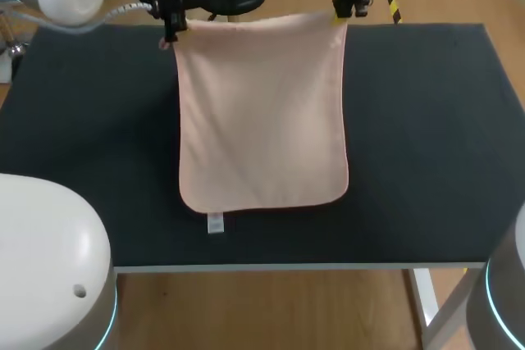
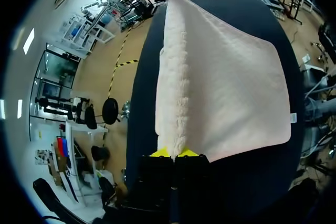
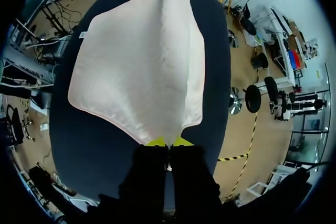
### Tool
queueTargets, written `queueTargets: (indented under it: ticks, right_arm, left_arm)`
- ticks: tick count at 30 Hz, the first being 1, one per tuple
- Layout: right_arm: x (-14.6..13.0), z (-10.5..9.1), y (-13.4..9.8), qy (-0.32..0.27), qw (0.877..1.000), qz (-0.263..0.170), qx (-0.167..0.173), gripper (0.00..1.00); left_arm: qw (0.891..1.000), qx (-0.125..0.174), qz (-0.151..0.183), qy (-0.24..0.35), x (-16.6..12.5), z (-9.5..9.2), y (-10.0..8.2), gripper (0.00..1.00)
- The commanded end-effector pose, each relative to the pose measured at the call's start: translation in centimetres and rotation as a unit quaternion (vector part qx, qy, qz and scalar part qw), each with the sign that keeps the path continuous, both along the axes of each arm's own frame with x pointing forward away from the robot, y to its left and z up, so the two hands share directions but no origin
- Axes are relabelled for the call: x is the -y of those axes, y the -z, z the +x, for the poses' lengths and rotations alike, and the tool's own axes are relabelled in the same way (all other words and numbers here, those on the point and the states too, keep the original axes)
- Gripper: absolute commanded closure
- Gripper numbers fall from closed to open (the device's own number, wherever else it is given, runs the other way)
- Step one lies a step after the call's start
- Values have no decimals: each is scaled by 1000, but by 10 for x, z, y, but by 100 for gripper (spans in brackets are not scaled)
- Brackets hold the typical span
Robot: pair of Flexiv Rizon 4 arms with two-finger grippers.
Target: Fold the towel
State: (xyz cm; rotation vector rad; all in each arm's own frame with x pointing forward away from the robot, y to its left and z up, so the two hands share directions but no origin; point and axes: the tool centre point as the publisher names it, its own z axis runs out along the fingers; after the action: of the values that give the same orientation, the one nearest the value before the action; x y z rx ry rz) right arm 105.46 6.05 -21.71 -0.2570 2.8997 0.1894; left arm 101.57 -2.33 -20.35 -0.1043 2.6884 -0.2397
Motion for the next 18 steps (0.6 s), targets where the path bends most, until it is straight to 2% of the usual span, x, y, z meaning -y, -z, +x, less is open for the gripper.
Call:
queueTargets:
  ticks: [1, 8, 18]
  right_arm:
    - [7, -3, -24, -1, 1000, -9, 13, 100]
    - [5, 14, -59, -5, 999, -14, 50, 100]
    - [-2, 51, -105, -14, 993, -22, 113, 100]
  left_arm:
    - [1000, 9, 14, -5, -4, -4, -27, 100]
    - [999, 36, 29, 7, 2, 12, -58, 100]
    - [995, 90, 39, 10, 11, 59, -104, 100]
